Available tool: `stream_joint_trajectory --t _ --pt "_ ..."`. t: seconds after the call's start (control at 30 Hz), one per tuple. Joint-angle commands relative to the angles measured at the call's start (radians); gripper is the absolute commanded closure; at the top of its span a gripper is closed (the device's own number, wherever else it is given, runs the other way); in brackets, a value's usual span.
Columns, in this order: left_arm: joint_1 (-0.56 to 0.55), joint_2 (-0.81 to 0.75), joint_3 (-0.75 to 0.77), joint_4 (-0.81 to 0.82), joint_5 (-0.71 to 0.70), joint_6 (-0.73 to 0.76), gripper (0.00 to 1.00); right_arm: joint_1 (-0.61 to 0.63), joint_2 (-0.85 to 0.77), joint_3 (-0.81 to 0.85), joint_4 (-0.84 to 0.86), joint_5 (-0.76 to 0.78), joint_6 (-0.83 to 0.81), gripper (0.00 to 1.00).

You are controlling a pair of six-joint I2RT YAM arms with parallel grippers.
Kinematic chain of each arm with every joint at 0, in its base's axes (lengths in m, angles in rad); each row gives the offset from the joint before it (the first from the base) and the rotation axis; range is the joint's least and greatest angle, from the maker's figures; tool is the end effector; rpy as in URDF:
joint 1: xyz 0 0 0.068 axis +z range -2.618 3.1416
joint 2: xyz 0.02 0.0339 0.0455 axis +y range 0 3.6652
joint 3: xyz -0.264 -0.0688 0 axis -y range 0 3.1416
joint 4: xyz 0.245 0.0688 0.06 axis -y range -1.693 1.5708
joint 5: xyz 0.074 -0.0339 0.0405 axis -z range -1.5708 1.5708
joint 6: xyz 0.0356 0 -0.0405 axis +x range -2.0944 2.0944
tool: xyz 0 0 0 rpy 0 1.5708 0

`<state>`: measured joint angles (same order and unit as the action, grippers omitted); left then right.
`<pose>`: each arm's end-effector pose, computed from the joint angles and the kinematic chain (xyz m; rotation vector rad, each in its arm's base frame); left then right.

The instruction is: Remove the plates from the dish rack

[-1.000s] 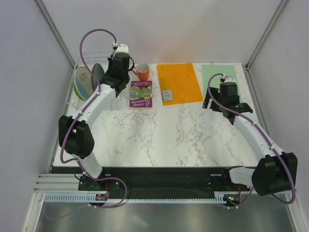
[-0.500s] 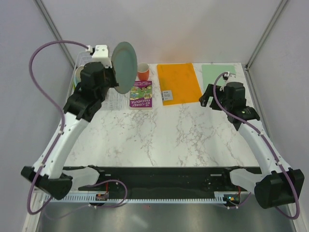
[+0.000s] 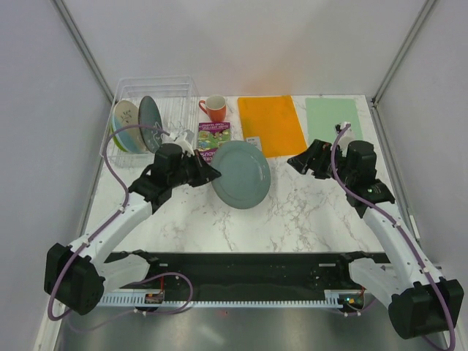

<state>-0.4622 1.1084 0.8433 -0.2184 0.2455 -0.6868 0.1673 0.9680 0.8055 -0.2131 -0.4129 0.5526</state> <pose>0.2203 -0.1194 0.2930 -0.0826 2.1796 -0.9397 0.2155 0.0509 0.3114 0.1029 2.0130 0.8695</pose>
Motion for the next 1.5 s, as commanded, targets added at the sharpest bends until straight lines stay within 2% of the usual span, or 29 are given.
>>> stream_joint_trajectory --t 0.0,0.3,0.47,0.77,0.83,0.9,0.97,1.0,1.03,1.1,1.13,1.17,1.2,1.23,1.33,1.37,1.4,1.47 --pt "0.003 -0.053 -0.027 0.442 0.146 -0.236 0.98 0.0 -0.04 -0.055 0.07 -0.063 0.044 0.09" --pt "0.002 -0.061 -0.168 0.616 0.228 -0.352 0.98 0.0 -0.034 -0.164 0.158 -0.132 0.105 0.09" --pt "0.0 -0.058 -0.228 0.715 0.255 -0.408 0.98 0.0 0.007 -0.229 0.343 -0.225 0.18 0.09" --pt "-0.012 -0.039 -0.297 0.833 0.271 -0.461 0.98 -0.002 0.133 -0.304 0.619 -0.372 0.337 0.27" --pt "-0.015 -0.024 -0.299 0.858 0.282 -0.465 0.98 0.0 0.146 -0.312 0.656 -0.389 0.348 0.42" --pt "-0.016 -0.018 -0.3 0.87 0.288 -0.468 0.98 0.0 0.149 -0.315 0.653 -0.397 0.349 0.65" --pt "-0.019 -0.002 -0.302 0.884 0.296 -0.471 0.98 0.0 0.155 -0.318 0.661 -0.417 0.352 0.78" --pt "-0.02 0.004 -0.303 0.89 0.307 -0.473 0.98 0.0 0.156 -0.322 0.687 -0.425 0.372 0.94" --pt "-0.02 0.013 -0.306 0.904 0.31 -0.477 0.98 0.0 0.155 -0.327 0.69 -0.428 0.377 1.0" --pt "-0.021 0.016 -0.317 0.912 0.31 -0.479 0.98 -0.003 0.127 -0.324 0.632 -0.388 0.359 1.0" --pt "-0.021 0.016 -0.32 0.892 0.305 -0.477 0.95 -0.006 0.108 -0.31 0.589 -0.356 0.345 1.0" --pt "-0.021 0.011 -0.32 0.857 0.302 -0.453 0.84 -0.011 0.053 -0.296 0.53 -0.271 0.317 1.0" --pt "-0.021 0.005 -0.31 0.812 0.281 -0.432 0.7 -0.017 0.022 -0.281 0.389 -0.215 0.261 1.0" --pt "-0.021 -0.004 -0.303 0.688 0.265 -0.404 0.47 -0.02 -0.039 -0.241 0.32 -0.164 0.226 1.0" --pt "-0.021 -0.06 -0.286 0.487 0.151 -0.236 0.28 -0.038 -0.136 -0.146 0.019 0.04 0.103 1.0" --pt "-0.02 -0.1 -0.282 0.361 0.111 -0.202 0.26 -0.044 -0.152 -0.126 -0.044 0.09 0.077 1.0" --pt "-0.02 -0.117 -0.273 0.306 0.033 -0.168 0.25 -0.06 -0.166 -0.106 -0.149 0.168 0.051 1.0" --pt "-0.02 -0.175 -0.254 0.163 -0.035 -0.083 0.22 -0.072 -0.19 -0.078 -0.218 0.218 0.006 1.0"
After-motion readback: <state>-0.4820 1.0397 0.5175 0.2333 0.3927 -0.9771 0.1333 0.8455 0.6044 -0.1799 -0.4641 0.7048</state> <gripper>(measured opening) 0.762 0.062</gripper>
